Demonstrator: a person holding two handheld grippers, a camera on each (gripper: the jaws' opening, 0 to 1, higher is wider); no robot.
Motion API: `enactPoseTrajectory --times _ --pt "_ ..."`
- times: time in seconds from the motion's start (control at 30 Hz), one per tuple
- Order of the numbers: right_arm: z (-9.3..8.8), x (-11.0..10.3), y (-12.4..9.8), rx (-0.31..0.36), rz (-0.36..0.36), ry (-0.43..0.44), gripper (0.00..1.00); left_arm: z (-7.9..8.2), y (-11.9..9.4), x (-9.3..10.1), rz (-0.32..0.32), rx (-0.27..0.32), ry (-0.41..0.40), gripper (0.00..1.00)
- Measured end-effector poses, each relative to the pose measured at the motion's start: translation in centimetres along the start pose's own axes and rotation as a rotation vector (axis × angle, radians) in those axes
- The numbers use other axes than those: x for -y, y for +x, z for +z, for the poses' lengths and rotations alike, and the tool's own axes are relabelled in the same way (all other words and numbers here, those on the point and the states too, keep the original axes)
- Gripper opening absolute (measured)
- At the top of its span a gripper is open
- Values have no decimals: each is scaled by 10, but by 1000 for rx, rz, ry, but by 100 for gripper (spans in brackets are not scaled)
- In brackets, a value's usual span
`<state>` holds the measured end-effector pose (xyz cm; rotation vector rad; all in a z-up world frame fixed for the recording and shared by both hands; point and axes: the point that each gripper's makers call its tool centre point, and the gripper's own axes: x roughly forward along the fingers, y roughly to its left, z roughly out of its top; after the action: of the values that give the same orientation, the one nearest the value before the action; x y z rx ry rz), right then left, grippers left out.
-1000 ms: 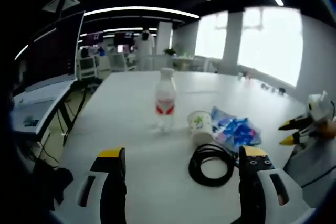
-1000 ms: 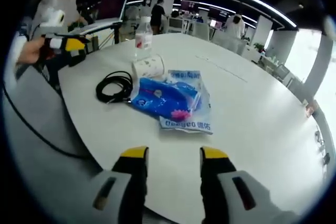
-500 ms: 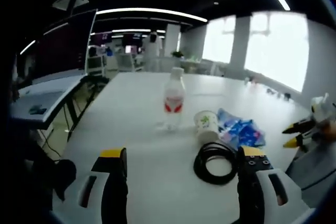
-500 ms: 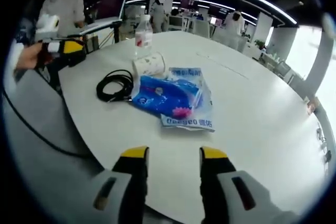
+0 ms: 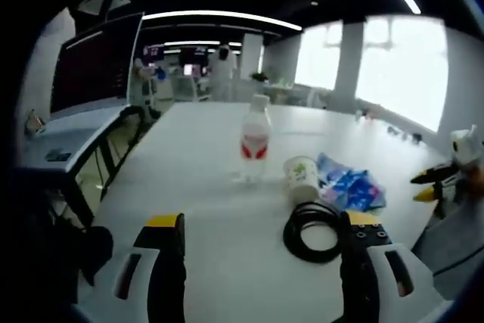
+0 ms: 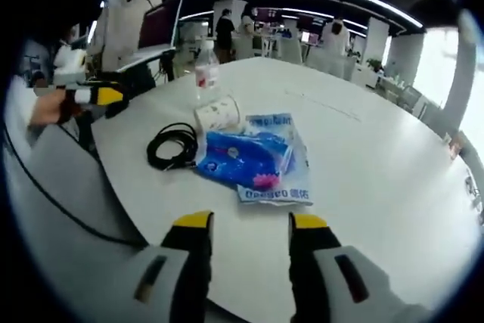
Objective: Arrange the tabletop items into an orderly group along one side of the table until the central work area is clear of visible clutter.
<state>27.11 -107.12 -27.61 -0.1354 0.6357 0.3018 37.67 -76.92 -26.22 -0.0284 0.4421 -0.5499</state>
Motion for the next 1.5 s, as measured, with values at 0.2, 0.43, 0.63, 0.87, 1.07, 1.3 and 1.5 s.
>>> enactPoseTrajectory --times 0.2,0.43,0.63,0.87,1.07,1.3,1.5 --pt "92 -5 7 168 72 -107 40 -4 -2 5 -11 -19 30 79" --pt "178 -21 24 301 158 -168 42 -12 -3 0 0 -52 12 80" --pt "228 -46 49 349 250 -142 42 -20 -2 7 -7 -99 79 79" --pt "261 -81 89 348 320 -178 43 -25 -3 7 -4 -131 94 79" --pt "265 -98 127 274 355 -273 44 -19 -10 12 -2 -94 58 83" --pt "279 -87 164 235 379 -184 43 -30 -3 33 -76 -152 134 85" --pt "279 -87 181 204 395 -209 44 -30 0 36 -85 -149 179 85"
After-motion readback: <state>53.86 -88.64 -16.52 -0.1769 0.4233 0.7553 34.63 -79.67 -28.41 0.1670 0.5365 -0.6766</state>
